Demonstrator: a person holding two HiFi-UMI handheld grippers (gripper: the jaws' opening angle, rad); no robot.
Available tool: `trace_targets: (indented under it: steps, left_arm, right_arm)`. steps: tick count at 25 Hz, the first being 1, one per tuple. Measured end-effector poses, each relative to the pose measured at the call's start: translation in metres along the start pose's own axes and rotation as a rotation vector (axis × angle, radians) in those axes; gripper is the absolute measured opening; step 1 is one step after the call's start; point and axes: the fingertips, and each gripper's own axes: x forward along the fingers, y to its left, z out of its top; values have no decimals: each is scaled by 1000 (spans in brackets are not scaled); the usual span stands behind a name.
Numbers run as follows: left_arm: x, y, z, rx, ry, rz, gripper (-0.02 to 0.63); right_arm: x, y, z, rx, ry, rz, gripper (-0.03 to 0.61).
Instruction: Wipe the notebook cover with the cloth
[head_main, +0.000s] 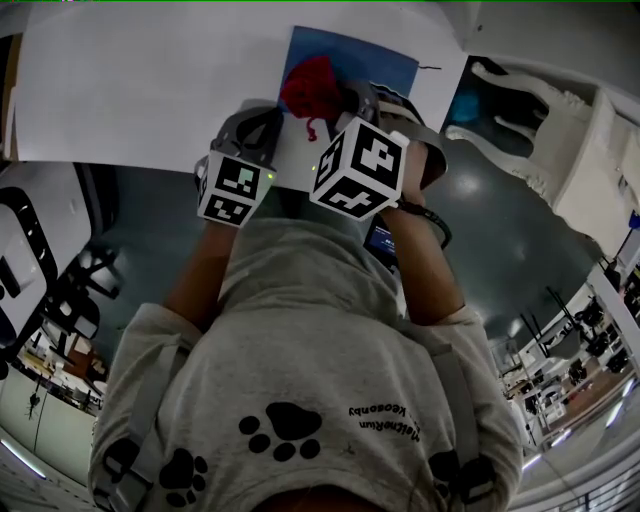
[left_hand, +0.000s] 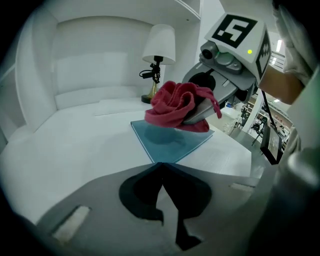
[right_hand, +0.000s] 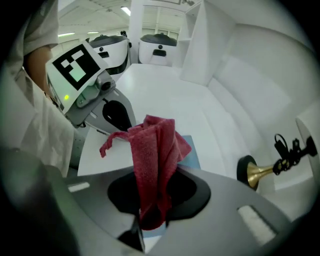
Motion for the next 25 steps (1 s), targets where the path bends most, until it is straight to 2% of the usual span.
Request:
trace_targets:
  steps: [5, 9, 12, 18, 25]
  left_arm:
    - [-1, 0, -1, -3, 6, 0, -3]
    - [0, 0, -4, -9, 9, -4, -3]
    - [-1, 1, -2, -9, 14, -6, -3]
    - [0, 2, 0, -9, 15, -8, -3]
    - [1, 1, 1, -6, 16, -4, -3]
  right_arm:
    - [24, 21, 30, -95, 10, 59, 77]
    - [43, 31, 25, -166, 83, 88, 77]
    - [46, 32, 24, -195, 106, 76, 77]
    - [39, 31, 0, -179, 143, 81, 77]
    - [23, 27, -54, -100, 202, 84, 77]
